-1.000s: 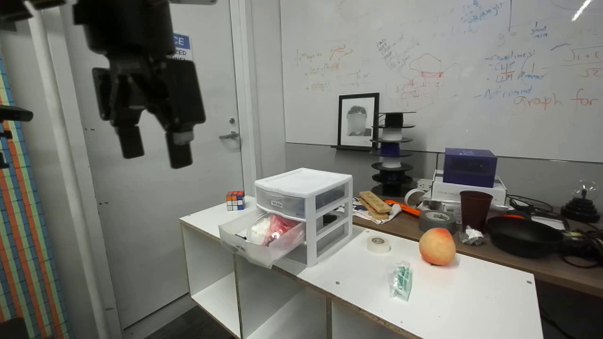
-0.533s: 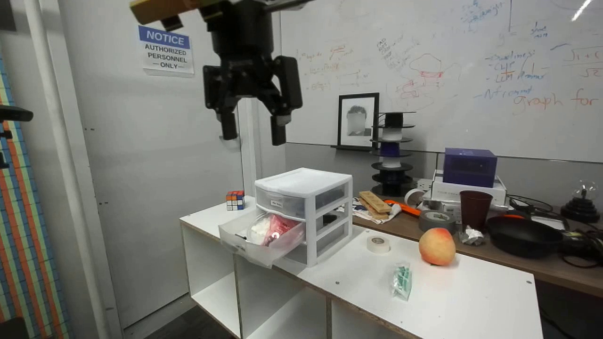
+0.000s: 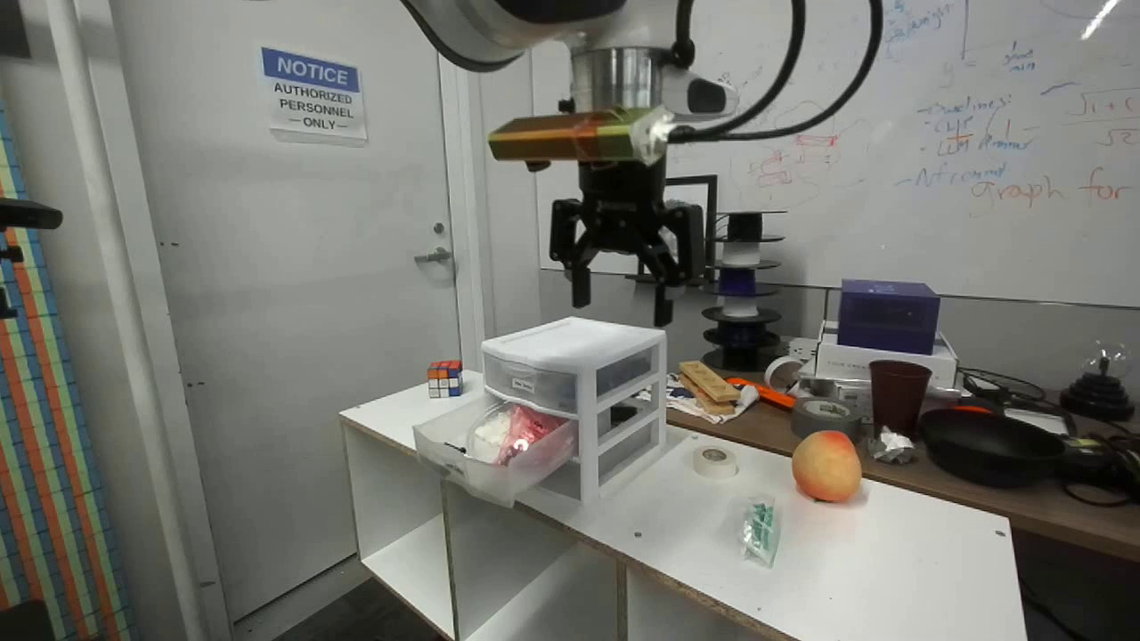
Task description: Put the two white objects on the right in the top drawer of the dresser
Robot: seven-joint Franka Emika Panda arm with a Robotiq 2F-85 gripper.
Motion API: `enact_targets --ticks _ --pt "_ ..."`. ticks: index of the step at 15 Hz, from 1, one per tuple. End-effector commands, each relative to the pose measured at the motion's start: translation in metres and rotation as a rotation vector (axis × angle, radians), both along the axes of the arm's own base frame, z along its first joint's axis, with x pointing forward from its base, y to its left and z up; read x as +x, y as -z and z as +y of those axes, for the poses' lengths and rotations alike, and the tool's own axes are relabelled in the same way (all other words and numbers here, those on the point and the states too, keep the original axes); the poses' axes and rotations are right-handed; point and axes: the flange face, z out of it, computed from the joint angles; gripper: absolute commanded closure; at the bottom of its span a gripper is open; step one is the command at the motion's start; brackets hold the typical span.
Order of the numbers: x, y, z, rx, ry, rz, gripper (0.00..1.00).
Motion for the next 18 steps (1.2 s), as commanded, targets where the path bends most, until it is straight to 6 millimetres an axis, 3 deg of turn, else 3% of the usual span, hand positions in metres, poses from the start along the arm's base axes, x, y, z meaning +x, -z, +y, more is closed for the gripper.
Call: enact_targets --ticks 1,5,9,18 --pt "0.070 0.027 -0.020 -0.009 0.074 -0.060 0.00" --pt "0.117 0.056 -0.045 -0.038 0.225 -0.102 0.00" --pt "0.149 0.087 -0.055 -0.029 0.328 -0.113 0.00" --pt "0.196 0.186 -0.026 0.023 0.341 -0.083 0.00"
